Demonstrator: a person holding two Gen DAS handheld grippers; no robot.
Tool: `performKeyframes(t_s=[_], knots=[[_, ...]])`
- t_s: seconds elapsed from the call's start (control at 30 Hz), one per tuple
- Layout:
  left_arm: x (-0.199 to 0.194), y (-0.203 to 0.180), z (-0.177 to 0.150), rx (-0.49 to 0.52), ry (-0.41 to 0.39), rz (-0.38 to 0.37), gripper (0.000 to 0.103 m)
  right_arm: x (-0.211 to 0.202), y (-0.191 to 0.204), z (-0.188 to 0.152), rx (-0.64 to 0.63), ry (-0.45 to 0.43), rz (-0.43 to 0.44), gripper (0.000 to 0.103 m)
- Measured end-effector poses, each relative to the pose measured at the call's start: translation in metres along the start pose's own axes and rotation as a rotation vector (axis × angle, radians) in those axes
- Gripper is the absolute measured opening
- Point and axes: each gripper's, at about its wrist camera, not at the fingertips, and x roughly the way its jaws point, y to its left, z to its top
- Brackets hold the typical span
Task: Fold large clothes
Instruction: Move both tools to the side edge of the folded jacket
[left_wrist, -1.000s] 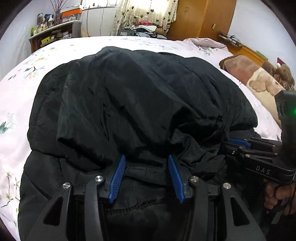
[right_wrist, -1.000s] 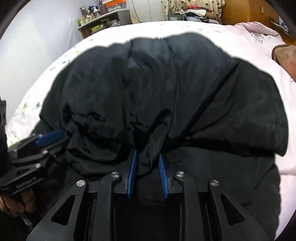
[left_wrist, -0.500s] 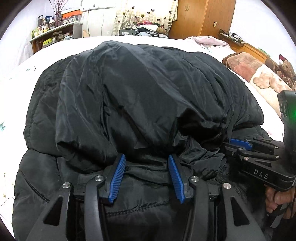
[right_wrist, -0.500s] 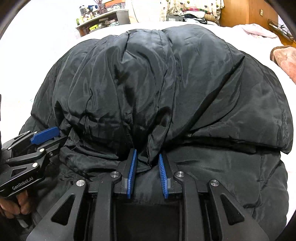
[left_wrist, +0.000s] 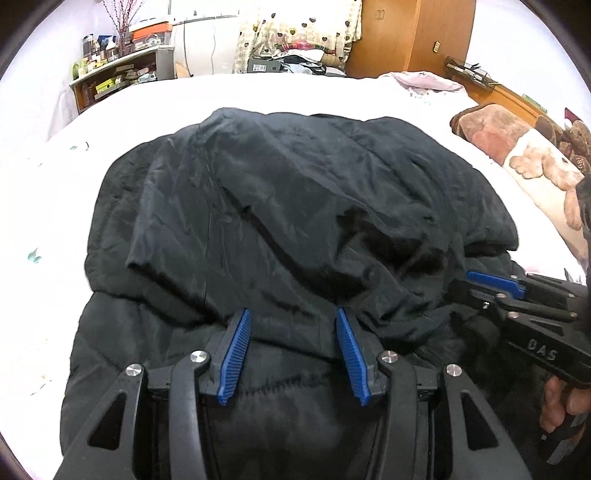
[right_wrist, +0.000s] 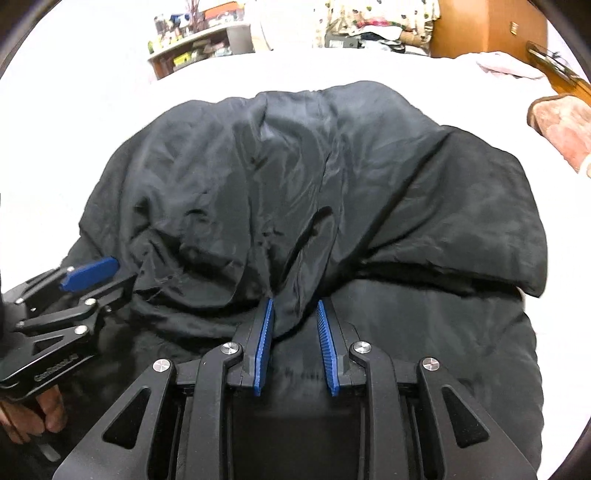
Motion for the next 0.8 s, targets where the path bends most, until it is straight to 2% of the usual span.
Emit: performKeyframes(t_s=[0.17,0.3,0.53,0.8], knots=[[-0.037,-0.006,-0.011,0.013,-0.04,-0.015,0.05,-0.041,0.004,-0.015,0.006,-0.042,0.015,0.027],[-0.065,-0.01,-0.022,0.002,-0.064,-0.019,0.05,-0.071,0.005,-0.033,0.015,-0.064,0.037,0.035],[-0.117,-0.015,-0.042,0.023,-0.118,0.003,0.05,-0.115,-0.001,-0.064,0.014,-0.092,0.042,0.035],[-0.156,-0.015,-0.073,0.027,-0.137,0.025,0.05,-0.15,-0.007,-0.105,0.021,-0.097,0.019,0.036]])
